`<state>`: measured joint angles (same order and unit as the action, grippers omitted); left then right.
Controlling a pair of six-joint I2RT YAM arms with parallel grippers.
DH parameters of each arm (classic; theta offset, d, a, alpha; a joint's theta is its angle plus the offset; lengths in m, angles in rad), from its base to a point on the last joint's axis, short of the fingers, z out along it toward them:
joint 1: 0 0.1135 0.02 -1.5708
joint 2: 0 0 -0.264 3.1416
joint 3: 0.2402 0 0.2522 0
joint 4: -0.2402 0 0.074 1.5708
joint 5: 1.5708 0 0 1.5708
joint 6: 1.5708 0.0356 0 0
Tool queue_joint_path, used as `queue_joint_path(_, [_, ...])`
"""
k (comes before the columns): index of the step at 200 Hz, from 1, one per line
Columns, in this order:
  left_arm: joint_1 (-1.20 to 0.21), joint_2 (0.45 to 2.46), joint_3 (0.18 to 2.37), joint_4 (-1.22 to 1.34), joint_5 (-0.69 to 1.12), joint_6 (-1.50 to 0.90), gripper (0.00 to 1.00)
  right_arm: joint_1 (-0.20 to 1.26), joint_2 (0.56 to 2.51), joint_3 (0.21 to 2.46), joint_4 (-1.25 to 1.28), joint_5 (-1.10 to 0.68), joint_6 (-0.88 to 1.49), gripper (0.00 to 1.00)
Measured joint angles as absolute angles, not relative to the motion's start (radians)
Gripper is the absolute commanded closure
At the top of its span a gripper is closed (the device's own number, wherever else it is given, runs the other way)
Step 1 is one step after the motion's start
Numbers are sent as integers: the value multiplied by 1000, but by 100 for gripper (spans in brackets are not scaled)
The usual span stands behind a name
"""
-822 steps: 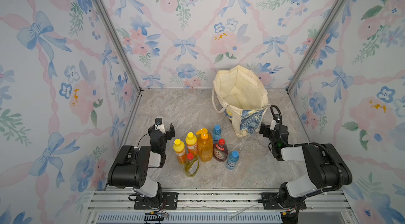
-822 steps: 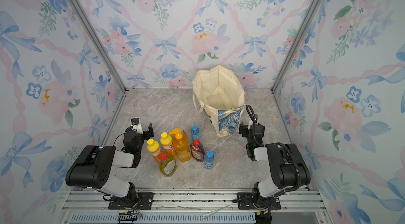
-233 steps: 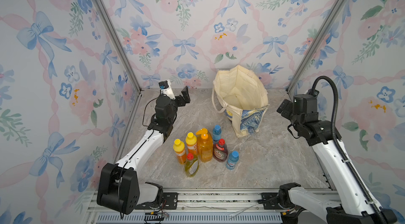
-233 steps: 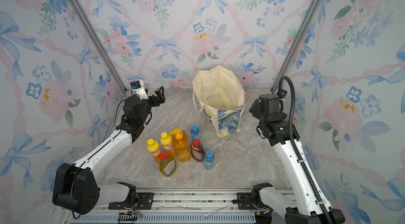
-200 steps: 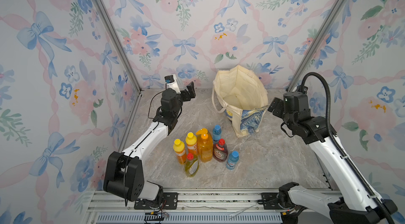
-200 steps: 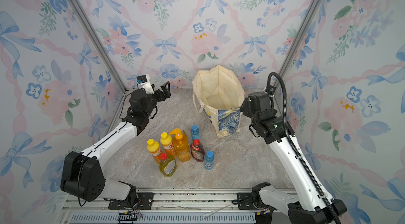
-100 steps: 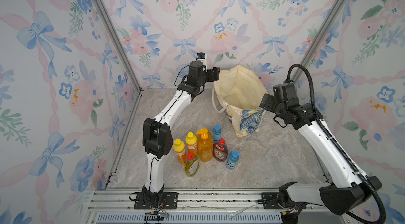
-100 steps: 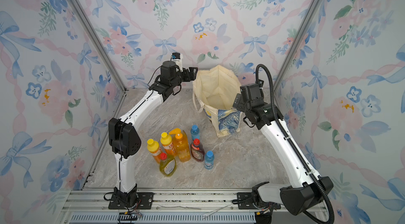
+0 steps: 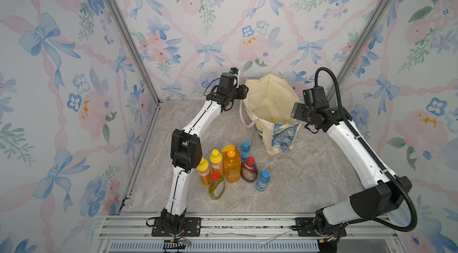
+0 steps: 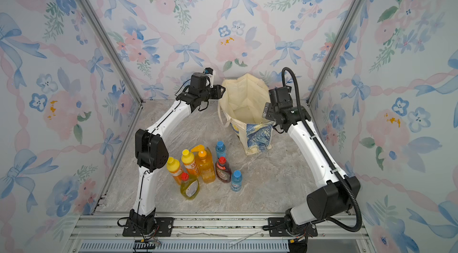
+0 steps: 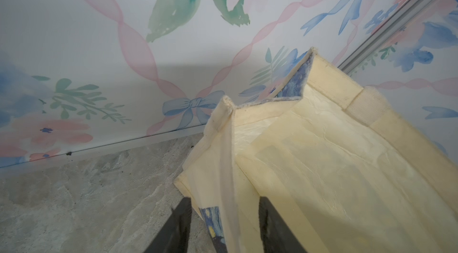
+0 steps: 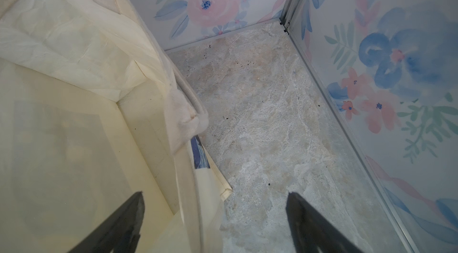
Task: Pack dish soap into the shopping bag
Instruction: Adjust the shopping bag at the center of the board.
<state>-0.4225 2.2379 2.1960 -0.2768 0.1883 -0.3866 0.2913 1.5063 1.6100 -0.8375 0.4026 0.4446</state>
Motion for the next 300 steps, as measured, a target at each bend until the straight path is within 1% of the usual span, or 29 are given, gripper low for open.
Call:
queue_joint_path(18, [-423, 2238, 2202, -289, 196, -388, 91, 281, 1522, 1610, -836, 390, 433, 19])
queue_joint_path(33, [-426, 2238, 2203, -299, 200, -386, 100, 275, 1533, 1610, -835, 379, 424, 25])
queue_joint_path(69, [-435, 2231, 2187, -300, 175, -397, 100, 262, 1570, 1617, -835, 360, 403, 42])
queue_joint_path(124, [-487, 2082, 2006, -306, 41, -448, 100, 230, 1618, 1657, -834, 331, 347, 59])
queue_joint_path(146, [-519, 2008, 1930, -310, -4, -489, 100, 229, 1647, 1684, -833, 319, 312, 60])
queue_joint_path(200, [-583, 1810, 1704, -314, -123, -594, 100, 229, 1696, 1719, -812, 279, 231, 59])
queue_joint_path(207, [-588, 1787, 1678, -312, -136, -609, 93, 229, 1697, 1719, -809, 271, 225, 58])
queue_joint_path(239, [-609, 1701, 1579, -315, -203, -666, 79, 229, 1701, 1719, -795, 244, 199, 52])
queue_joint_path(253, [-611, 1684, 1559, -313, -226, -685, 66, 230, 1701, 1719, -792, 239, 194, 44])
queue_joint_path(263, [-611, 1678, 1548, -313, -238, -695, 61, 230, 1701, 1719, -792, 237, 194, 37])
queue_joint_path(279, [-611, 1677, 1536, -310, -250, -715, 47, 233, 1699, 1719, -793, 236, 180, 26])
queue_joint_path(300, [-611, 1676, 1528, -310, -257, -717, 28, 243, 1688, 1719, -799, 243, 170, 18])
